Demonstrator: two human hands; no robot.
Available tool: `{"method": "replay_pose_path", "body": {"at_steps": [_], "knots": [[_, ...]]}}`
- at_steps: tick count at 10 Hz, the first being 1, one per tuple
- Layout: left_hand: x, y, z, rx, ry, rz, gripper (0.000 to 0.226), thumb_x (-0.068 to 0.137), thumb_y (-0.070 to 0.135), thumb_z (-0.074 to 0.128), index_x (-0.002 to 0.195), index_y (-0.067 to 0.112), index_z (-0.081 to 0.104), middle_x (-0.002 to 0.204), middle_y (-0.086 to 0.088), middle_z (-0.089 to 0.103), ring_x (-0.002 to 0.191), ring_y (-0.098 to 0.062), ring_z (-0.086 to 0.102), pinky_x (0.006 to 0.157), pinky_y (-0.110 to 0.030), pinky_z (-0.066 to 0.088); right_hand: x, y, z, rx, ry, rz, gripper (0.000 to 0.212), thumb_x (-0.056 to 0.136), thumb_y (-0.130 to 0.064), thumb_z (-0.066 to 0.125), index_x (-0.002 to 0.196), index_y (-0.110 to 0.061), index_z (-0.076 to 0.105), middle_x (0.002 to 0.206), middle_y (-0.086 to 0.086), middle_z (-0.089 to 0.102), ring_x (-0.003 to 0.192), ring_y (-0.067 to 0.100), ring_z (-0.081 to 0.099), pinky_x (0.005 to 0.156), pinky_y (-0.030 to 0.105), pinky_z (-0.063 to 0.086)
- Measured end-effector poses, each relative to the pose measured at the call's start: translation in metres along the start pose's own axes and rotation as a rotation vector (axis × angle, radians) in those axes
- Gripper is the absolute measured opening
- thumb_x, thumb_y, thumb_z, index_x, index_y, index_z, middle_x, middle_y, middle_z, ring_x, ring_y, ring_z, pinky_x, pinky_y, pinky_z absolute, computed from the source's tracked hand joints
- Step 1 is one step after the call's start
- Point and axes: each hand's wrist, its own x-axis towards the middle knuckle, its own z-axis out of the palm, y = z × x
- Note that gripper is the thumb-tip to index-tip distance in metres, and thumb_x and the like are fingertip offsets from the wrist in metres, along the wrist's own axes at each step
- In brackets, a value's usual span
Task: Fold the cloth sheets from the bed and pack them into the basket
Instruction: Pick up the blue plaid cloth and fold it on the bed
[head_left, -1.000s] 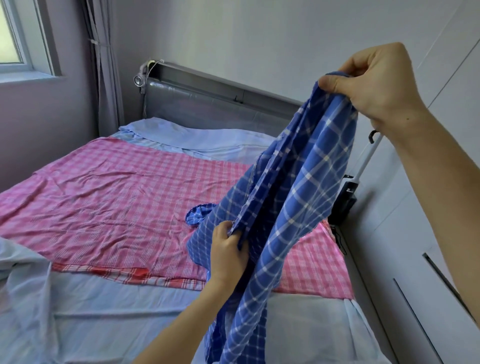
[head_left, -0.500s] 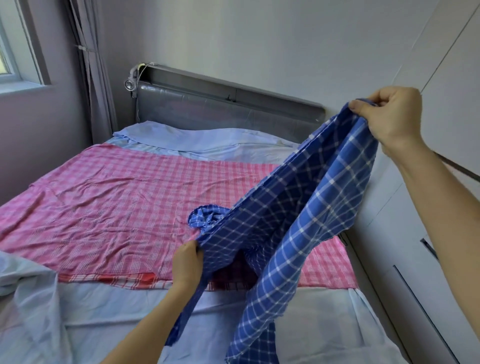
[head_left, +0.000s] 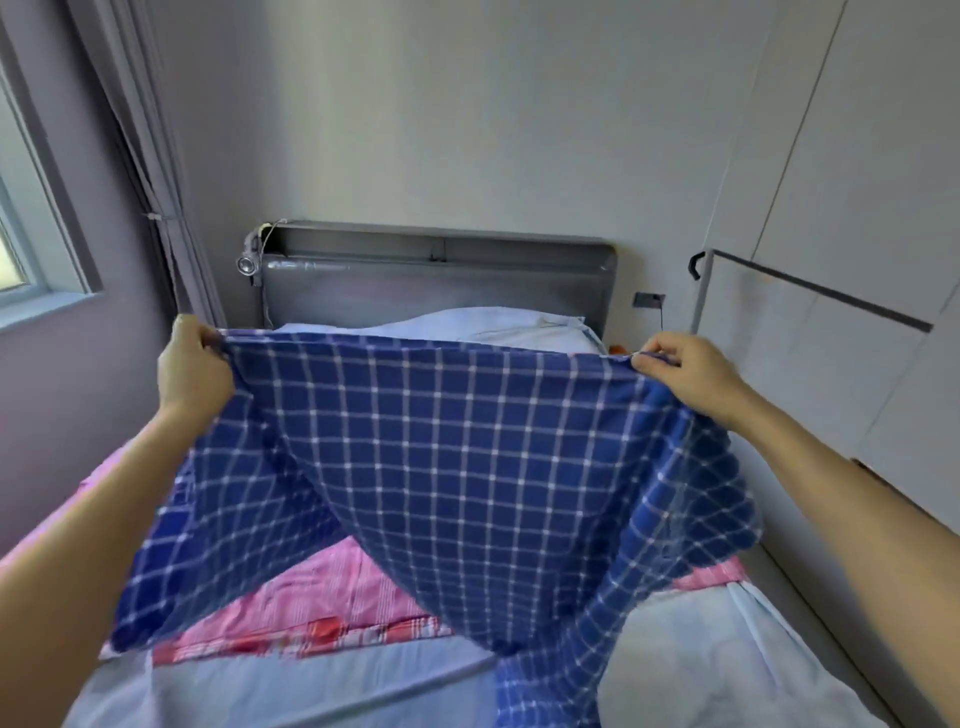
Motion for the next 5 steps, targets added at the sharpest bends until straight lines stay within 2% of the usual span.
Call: {"method": "replay_pose_path", "body": {"at_steps": [1,2,3,4,5], "knots": [[0.022,0.026,-0.045,0.077,-0.056,0.011,0.015,0.091,0.001,0.041,0.102,0.011,0.046,0.100,-0.023,0.053,0.093,-0.041,0.052,0.072,-0.038,0.038,-0.008,-0.025,-0.019,0.212,-0.104,0.052,0.028,0.090,-0.031,0.061,0.084,-0.004,0.067,0.077,0.006,0.066,0.067,0.011,0.063,0.066,0.024,0.051],[0.029,0.054,-0.091,0.066,-0.103,0.050,0.013,0.091,0.000,0.046,0.081,0.008,0.048,0.091,-0.025,0.058,0.080,-0.034,0.050,0.071,-0.038,0.039,-0.022,-0.038,-0.041,0.383,-0.319,0.118,0.017,0.084,-0.022,0.066,0.089,-0.006,0.067,0.081,0.004,0.069,0.061,0.006,0.067,0.054,0.013,0.049],[0.000,0.082,-0.130,0.109,-0.256,0.079,0.036,0.092,-0.007,0.046,0.062,0.014,0.043,0.066,-0.008,0.047,0.070,-0.030,0.045,0.065,-0.033,0.037,-0.039,-0.038,-0.056,0.351,-0.428,0.129,0.047,0.055,-0.031,0.087,0.091,-0.007,0.069,0.084,0.009,0.073,0.066,0.014,0.070,0.054,0.016,0.052],[-0.028,0.092,-0.156,0.165,-0.382,0.106,0.034,0.091,-0.005,0.049,0.064,0.014,0.046,0.066,-0.003,0.046,0.059,-0.016,0.041,0.054,-0.025,0.033,-0.044,-0.044,-0.068,0.250,-0.355,0.115,0.057,0.040,-0.041,0.090,0.087,-0.013,0.072,0.074,-0.002,0.074,0.071,0.020,0.071,0.055,0.020,0.053],[-0.021,0.083,-0.176,0.164,-0.496,0.105,0.027,0.089,0.001,0.058,0.066,0.014,0.052,0.066,-0.004,0.051,0.060,-0.015,0.045,0.055,-0.023,0.034,-0.036,-0.054,-0.081,0.248,-0.180,0.052,0.023,0.069,-0.020,0.079,0.090,-0.014,0.071,0.079,-0.001,0.071,0.078,0.021,0.066,0.068,0.028,0.051]]}}
